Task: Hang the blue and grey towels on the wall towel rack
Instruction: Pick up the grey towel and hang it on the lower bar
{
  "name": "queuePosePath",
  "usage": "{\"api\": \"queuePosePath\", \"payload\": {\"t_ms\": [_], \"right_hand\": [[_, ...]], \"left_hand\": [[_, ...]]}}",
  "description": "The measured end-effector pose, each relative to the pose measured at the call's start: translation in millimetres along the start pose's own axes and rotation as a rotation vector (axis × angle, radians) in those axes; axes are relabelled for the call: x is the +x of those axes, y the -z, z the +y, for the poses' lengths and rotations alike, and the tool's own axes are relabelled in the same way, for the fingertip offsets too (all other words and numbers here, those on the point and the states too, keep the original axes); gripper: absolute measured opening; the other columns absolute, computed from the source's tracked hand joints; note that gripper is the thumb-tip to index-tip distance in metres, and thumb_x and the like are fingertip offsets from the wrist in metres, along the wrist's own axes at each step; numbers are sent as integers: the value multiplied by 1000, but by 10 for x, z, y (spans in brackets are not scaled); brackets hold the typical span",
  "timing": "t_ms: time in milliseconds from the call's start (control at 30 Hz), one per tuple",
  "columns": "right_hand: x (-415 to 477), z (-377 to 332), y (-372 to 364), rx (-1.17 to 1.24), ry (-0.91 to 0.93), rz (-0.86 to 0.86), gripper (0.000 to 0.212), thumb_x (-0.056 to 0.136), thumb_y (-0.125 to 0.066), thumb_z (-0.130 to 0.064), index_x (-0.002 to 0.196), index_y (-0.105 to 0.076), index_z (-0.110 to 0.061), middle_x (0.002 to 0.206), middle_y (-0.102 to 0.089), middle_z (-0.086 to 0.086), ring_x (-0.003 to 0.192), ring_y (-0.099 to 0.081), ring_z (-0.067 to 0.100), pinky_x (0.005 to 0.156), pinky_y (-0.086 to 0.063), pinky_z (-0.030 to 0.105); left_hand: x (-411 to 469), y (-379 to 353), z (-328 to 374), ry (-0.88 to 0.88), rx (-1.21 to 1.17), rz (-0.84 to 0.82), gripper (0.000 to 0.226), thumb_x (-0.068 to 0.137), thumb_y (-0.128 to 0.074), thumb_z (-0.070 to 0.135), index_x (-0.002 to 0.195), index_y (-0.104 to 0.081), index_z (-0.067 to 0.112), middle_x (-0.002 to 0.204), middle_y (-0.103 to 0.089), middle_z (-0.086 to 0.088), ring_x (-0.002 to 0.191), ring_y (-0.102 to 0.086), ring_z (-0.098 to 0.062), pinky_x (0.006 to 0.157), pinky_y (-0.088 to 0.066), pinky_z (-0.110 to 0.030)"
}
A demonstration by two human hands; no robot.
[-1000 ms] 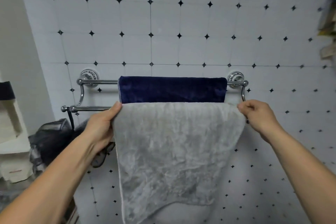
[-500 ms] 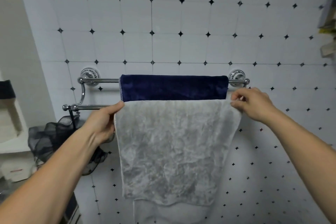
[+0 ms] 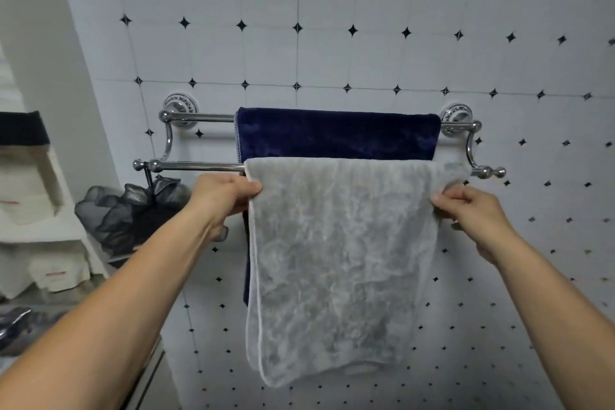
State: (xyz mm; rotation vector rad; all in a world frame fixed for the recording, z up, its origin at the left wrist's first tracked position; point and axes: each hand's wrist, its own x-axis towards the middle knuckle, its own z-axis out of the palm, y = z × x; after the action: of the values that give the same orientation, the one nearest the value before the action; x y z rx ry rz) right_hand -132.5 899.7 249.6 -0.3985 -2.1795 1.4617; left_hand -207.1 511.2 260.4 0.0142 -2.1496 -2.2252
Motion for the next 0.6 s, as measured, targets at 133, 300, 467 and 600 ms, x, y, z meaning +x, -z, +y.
{"api": "queuePosePath", "payload": {"t_ms": [133,300,467,600], "right_hand": [[-21,41,-108,60,30,-81,13,84,-72,-7,73,-67,-11,66,-66,4,47,-59,-1,46,-43,10],[-68,133,318,-96,45,-277,19,86,-71,-15,68,-67,-13,66,-67,-3,64,-54,12,62,-42,26],[-202,232,424,-259,-46,-522,21,84,-74,-20,65,-65,-17,73,-70,3,70,-63,12,68,-49,26],[-66,174,312,7,-102,-148,16,85,-71,-36,94,-67,-24,97,-72,-5,93,-66,12,77,-46,34]], "left_hand": [[4,7,3,-74,86,64,12,68,-81,9,76,-73,5,76,-78,-8,77,-75,-27,85,-56,-47],[-48,49,-5,-160,145,92,12,80,-73,2,70,-67,5,69,-72,-11,64,-69,-24,70,-59,-34],[-260,25,-213,-94,246,50,16,86,-67,1,73,-59,2,73,-64,-17,45,-62,-11,42,-46,-19],[-294,-66,-143,-84,139,4,22,88,-63,0,70,-55,8,79,-64,-18,70,-64,-25,37,-41,-13]]}}
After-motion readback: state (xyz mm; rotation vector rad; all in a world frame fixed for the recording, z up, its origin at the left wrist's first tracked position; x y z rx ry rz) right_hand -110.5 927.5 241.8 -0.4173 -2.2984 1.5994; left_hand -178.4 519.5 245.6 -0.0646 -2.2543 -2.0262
